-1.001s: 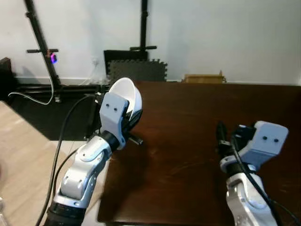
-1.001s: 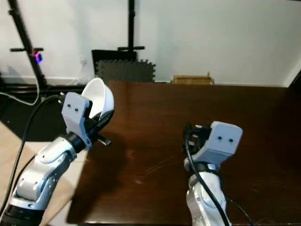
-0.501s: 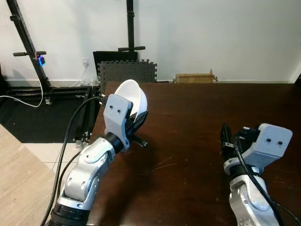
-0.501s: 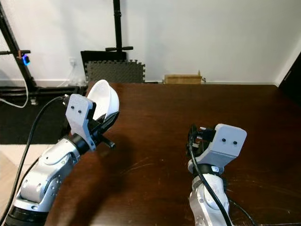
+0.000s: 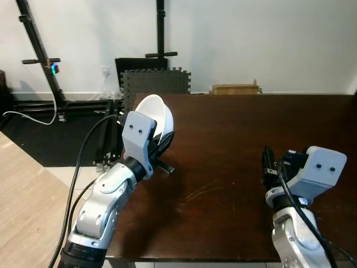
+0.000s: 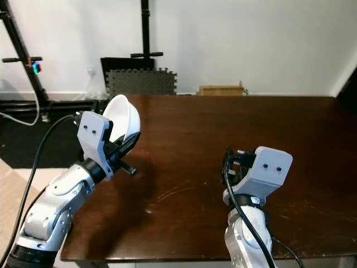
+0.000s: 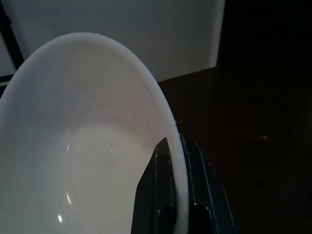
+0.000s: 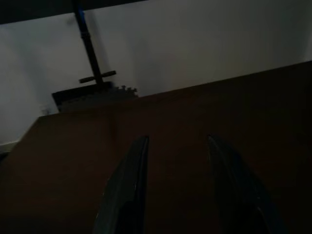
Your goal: Setting the table
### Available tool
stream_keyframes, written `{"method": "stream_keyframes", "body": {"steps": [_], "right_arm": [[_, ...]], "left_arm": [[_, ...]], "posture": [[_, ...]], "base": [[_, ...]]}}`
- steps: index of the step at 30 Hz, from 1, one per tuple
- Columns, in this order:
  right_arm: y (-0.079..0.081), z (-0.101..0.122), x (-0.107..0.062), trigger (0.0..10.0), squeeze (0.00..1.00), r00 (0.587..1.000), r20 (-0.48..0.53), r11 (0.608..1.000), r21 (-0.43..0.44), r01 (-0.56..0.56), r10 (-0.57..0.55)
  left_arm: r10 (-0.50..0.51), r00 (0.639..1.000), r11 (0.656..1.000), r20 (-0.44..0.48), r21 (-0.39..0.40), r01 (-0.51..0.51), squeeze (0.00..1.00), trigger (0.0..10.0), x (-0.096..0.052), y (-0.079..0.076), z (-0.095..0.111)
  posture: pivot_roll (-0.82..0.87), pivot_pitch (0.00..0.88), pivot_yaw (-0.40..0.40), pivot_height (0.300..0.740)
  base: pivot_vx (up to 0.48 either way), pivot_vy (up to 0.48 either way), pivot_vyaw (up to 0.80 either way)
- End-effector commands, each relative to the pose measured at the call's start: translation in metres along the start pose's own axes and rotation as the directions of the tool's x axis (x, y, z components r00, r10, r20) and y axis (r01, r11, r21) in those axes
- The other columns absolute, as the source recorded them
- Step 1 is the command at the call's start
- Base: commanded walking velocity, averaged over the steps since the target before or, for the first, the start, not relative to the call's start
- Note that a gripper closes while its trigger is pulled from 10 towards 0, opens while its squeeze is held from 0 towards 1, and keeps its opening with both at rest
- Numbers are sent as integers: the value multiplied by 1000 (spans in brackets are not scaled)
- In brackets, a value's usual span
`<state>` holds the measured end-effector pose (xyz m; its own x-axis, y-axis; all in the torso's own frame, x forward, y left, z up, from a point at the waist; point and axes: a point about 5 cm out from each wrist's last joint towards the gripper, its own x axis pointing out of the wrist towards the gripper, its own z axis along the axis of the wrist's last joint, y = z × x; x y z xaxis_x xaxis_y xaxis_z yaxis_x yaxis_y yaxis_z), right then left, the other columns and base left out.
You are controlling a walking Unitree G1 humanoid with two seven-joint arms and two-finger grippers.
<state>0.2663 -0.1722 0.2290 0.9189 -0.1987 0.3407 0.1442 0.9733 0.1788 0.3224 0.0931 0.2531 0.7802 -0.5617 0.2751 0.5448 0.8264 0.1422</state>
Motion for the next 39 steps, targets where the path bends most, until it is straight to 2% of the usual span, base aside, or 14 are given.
{"method": "stream_keyframes", "body": {"steps": [1, 24, 29, 39], "right_arm": [[0, -1, -1, 10000, 0, 1000, -2, 1000, -6, -1, 1], [-1, -1, -2, 10000, 0, 1000, -5, 1000, -9, 4, -4], [0, -2, -1, 10000, 0, 1000, -9, 1000, 14, 6, -5], [-1, 0, -1, 10000, 0, 1000, -4, 1000, 5, 7, -7]], "left_arm": [[5, 1000, 1000, -8, 7, -5, 0, 10000, -2, 1, -3], [9, 1000, 1000, -14, 4, -9, 0, 10000, -2, 1, -4], [-13, 999, 999, -35, 30, 14, 0, 10000, -1, -2, -7], [-16, 999, 1000, -35, 23, 17, 0, 10000, 0, -4, -8]], "posture": [[3, 67, 36, 740], [1, 72, 37, 740], [0, 70, 38, 740], [-4, 71, 40, 740]], "base": [[0, 0, 0], [0, 0, 0], [0, -240, -800], [0, -411, -800]]}}
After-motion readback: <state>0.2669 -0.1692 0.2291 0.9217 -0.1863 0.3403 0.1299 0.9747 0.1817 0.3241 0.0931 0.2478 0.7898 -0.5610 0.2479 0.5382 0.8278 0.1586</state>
